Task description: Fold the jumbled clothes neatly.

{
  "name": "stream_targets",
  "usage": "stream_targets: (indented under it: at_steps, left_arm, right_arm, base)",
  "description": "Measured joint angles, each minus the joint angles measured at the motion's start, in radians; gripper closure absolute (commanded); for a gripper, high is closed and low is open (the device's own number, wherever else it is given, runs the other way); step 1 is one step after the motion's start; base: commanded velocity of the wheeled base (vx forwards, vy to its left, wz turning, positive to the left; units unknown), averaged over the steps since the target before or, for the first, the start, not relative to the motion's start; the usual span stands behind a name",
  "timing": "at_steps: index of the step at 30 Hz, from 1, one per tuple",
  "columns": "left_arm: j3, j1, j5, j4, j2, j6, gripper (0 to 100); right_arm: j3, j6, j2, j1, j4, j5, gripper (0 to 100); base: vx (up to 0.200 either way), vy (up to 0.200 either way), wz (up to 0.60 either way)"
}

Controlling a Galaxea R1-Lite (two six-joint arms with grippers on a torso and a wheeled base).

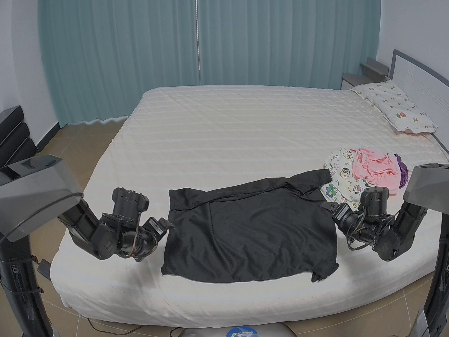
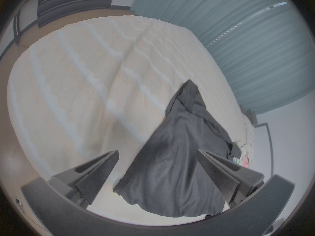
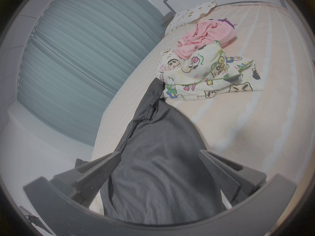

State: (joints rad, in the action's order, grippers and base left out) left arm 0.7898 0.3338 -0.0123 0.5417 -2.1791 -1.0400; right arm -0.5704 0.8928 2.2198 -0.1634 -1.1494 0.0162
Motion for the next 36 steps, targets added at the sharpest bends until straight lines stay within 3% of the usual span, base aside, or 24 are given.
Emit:
stream_targets:
  at_steps: [15, 20, 21, 31, 36]
  left_arm:
    - [-0.049, 0.056, -0.057, -0.005, -0.039, 0.029, 0]
    - [-0.036, 0.082, -0.109, -0.004, -0.064, 0.051, 0]
    - [-0.033, 0.085, -0.116, -0.004, -0.07, 0.057, 100]
    - [-0.028, 0.097, -0.123, -0.019, -0.092, 0.066, 100]
    - [-0.04, 0.095, -0.122, -0.115, -0.078, 0.067, 100]
  right_arm:
    - [0.032, -0.001, 0.016, -0.004, -0.013, 0.015, 0]
    - [0.03, -0.002, 0.02, -0.007, -0.013, 0.017, 0]
    - [0.03, -0.001, 0.02, -0.007, -0.013, 0.017, 0]
    - [0.038, -0.001, 0.023, -0.008, -0.041, 0.018, 0]
    - [0.049, -0.015, 0.022, -0.008, -0.041, 0.028, 0]
  base:
    - [0.0, 0.0, 0.0]
    - [0.0, 0.0, 0.0]
    - [0.0, 0.0, 0.0]
    - [0.0, 0.0, 0.0]
    - [0.0, 0.0, 0.0]
